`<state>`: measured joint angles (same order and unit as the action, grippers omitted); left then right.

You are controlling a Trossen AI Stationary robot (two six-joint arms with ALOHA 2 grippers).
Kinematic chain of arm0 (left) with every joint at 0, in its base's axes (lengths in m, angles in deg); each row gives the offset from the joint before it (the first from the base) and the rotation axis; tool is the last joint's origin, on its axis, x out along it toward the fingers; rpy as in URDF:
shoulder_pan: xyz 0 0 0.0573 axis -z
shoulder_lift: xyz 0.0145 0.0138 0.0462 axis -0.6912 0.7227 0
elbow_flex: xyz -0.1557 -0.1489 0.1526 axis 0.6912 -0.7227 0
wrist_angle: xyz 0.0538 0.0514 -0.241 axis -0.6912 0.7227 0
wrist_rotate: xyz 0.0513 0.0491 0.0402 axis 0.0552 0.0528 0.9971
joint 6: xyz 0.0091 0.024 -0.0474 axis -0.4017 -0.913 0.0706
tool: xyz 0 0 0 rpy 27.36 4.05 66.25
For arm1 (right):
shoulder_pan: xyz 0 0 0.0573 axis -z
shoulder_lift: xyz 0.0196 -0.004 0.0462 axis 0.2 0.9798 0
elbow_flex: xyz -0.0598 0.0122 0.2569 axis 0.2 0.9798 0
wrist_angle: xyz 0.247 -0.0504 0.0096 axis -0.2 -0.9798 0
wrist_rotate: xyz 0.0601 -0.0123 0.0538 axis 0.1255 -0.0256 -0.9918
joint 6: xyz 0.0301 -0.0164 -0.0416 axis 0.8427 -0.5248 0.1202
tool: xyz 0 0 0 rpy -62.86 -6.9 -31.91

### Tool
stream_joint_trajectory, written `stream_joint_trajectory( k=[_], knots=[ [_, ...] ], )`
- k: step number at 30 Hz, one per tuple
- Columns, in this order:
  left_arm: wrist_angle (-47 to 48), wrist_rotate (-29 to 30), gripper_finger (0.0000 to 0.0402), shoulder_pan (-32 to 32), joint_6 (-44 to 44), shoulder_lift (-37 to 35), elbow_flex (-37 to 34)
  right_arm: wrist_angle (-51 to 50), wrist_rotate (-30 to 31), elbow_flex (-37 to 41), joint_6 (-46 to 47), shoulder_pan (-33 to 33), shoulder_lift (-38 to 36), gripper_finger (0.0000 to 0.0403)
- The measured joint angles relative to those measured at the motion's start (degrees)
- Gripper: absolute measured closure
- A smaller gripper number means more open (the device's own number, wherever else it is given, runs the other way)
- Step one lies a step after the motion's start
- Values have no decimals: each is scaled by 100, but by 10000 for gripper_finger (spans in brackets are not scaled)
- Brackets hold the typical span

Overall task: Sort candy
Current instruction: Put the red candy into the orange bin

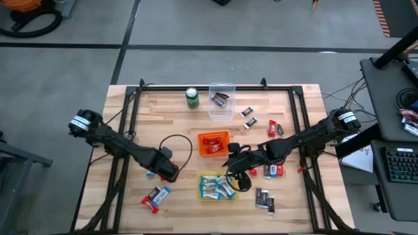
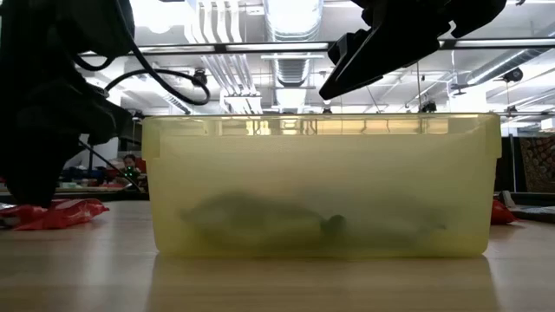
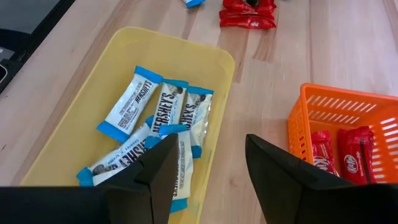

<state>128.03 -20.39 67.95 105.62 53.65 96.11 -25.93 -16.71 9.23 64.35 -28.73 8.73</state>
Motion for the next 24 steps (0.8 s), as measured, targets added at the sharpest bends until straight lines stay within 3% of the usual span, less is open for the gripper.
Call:
stream_joint_trajectory(
  k=[5,11,19,24],
  knots=[
    [12,22,320,0,-294,31,60,-2,0,4,22,-2,0,230],
    [-18,26,391,4,-453,11,58,-2,0,11,53,-2,0,231],
    [-15,176,400,16,-625,-297,39,-2,0,11,64,-2,0,232],
    [2,583,401,44,-962,-686,183,-2,0,11,62,-2,0,234]
  ],
)
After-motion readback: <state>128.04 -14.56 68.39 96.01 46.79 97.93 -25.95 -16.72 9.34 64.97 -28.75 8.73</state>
